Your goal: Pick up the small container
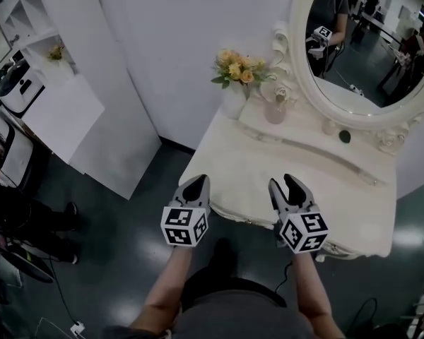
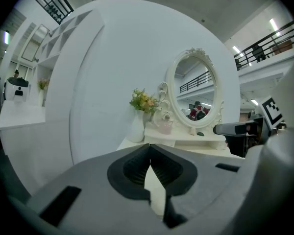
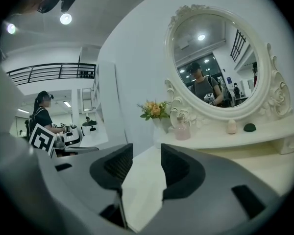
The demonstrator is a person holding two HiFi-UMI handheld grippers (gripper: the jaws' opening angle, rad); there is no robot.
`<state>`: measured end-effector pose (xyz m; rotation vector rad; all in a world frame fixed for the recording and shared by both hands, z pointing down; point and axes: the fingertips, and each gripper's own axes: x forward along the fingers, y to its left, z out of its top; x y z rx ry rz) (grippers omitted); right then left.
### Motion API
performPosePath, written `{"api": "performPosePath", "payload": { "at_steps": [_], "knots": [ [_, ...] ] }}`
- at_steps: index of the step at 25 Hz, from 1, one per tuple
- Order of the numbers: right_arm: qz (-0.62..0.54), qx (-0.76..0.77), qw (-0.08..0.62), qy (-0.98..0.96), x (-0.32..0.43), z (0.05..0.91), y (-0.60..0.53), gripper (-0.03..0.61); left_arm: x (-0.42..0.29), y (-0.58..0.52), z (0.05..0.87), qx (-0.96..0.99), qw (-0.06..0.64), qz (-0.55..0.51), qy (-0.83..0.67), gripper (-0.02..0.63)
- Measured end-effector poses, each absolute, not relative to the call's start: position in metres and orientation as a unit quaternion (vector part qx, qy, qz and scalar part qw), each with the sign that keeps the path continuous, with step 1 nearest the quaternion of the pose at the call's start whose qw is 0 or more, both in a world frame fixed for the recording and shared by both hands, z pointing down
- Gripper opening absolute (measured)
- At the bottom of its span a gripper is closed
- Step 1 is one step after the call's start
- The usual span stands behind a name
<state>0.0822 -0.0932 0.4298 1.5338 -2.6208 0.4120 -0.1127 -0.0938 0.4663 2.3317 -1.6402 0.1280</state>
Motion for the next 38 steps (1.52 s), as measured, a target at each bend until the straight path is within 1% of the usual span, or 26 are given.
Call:
{"api": "performPosePath", "payload": {
  "at_steps": [8,16,38],
  "knots": [
    [0.130,0.524,0.037,-0.841,0.071,0.421,-0.147,0.190,-0.122,-0.149,0.466,0.822,0.145,0.043,-0.549,0.006],
    [0.115,0.551,0.044,-0.826,0.074,0.415,-0.180,0.206,-0.124,-0.180,0.468,0.832,0.148,0.046,-0.532,0.006],
    [0.116,0.569,0.055,-0.812,0.097,0.416,-0.284,0.219,-0.092,-0.266,0.474,0.848,0.152,0.070,-0.503,0.006]
  ]
}}
